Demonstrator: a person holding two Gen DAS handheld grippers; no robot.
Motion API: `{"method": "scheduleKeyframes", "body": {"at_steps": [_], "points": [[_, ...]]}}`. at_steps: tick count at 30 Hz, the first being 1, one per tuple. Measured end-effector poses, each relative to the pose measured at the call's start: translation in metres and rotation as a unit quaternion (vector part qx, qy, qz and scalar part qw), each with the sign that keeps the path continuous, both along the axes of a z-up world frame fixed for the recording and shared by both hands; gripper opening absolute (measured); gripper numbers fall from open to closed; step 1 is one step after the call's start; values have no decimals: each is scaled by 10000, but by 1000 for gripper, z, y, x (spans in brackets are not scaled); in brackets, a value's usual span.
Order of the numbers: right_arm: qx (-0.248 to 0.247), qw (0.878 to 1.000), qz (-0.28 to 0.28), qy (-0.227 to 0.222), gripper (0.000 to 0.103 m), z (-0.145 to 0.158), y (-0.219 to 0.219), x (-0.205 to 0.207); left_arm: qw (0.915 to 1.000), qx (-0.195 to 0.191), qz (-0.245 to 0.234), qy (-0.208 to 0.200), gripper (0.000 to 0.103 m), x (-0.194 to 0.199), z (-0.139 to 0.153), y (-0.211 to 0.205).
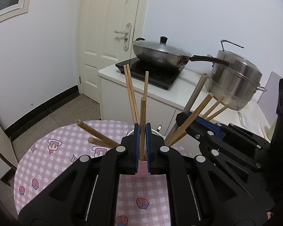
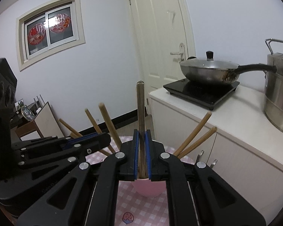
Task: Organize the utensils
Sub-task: 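Lower both held chopsticks into the pink cup, then open the right gripper while the left gripper opens, releasing chopsticks into the cup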
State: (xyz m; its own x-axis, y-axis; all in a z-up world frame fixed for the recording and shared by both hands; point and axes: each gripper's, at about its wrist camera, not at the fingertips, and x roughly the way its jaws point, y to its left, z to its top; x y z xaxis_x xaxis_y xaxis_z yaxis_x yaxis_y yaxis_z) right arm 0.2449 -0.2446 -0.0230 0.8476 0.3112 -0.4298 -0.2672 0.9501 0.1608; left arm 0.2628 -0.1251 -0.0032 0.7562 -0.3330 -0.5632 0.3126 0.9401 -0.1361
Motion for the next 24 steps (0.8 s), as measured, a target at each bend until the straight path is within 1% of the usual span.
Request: {"method": "scheduleKeyframes", "body": {"at_steps": [7,9,11,14,18,23,24], "points": [[119,9998,-12,128,7,-4,-3,-5,10000,28,9,-10,7,-5,3,4],[174,9997,-24,143,13,-3,-5,-8,10000,57,34,-36,7,-8,4,6],[212,9997,-51,142,28,-3,-6,-11,9999,50,66,-73,7,-11,7,9],[212,9997,-99,115,38,0,-7,-17,9999,47,58,-75,7,-16,9,13],[220,9997,-97,63,43,5,-8,-27,9999,49,92,-114,7,-26,11,19],[179,9997,-162,-25,48,13,-7,-40,9996,9,242,-169,7,-38,14,31],[155,9997,-200,-38,49,14,-7,-44,9992,5,342,-207,7,-43,15,35]]}}
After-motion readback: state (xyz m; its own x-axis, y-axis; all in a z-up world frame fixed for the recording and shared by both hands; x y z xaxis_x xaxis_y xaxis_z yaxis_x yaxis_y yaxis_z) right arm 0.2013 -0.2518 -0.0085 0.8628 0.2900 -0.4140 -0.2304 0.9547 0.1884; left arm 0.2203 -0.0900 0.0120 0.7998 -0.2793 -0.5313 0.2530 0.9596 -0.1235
